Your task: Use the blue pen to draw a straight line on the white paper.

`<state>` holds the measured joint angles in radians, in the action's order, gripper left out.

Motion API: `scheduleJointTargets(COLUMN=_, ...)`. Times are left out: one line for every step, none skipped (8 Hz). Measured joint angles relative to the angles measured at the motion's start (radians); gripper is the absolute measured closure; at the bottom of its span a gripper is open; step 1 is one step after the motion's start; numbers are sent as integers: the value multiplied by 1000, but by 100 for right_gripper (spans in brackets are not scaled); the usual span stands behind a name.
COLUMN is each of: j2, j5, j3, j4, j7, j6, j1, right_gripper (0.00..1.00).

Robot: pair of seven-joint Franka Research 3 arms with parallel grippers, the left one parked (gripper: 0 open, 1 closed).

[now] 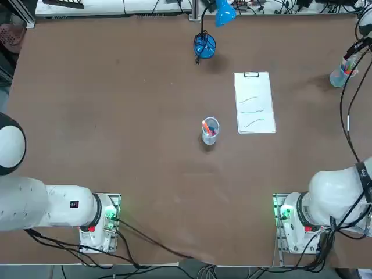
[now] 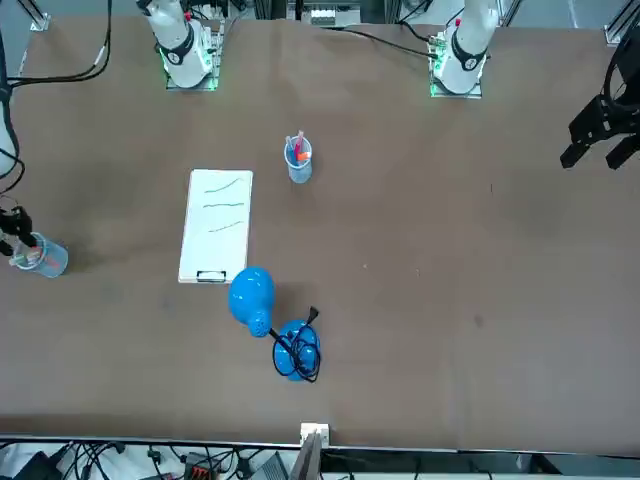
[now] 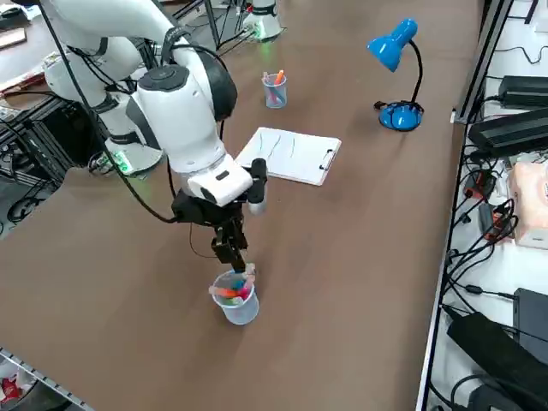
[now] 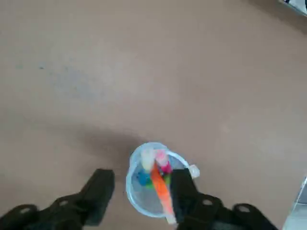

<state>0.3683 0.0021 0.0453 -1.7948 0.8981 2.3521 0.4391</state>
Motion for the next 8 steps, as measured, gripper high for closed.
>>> scheduleJointTargets(j2=-2, j5=25, j3=-6, j4=86, j7=-33, j6=-134, j1=-10, right_gripper=3)
scheduleJointTargets(j2=-7, j5=56, j3=-9, j4=192, j7=-81, j6=-285, j1=-31, right_gripper=0)
scheduleJointTargets(j2=-17, j5=74, j3=-12, j4=276, j7=-146, j6=-390, j1=-67, right_gripper=0)
scheduleJointTargets(j2=-38, j5=77, j3=-15, j4=325, j7=-237, j6=-454, j1=-120, right_gripper=0)
scheduleJointTargets(j2=-72, j5=77, j3=-18, j4=346, j7=-340, j6=-508, j1=-184, right_gripper=0)
scheduleJointTargets(j2=-116, j5=77, j3=-19, j4=351, j7=-447, j6=-560, j1=-245, right_gripper=0)
scheduleJointTargets(j2=-159, j5=77, j3=-20, j4=351, j7=-545, j6=-612, j1=-292, right_gripper=0)
scheduleJointTargets(j2=-195, j5=76, j3=-20, j4=350, j7=-627, j6=-655, j1=-326, right_gripper=0)
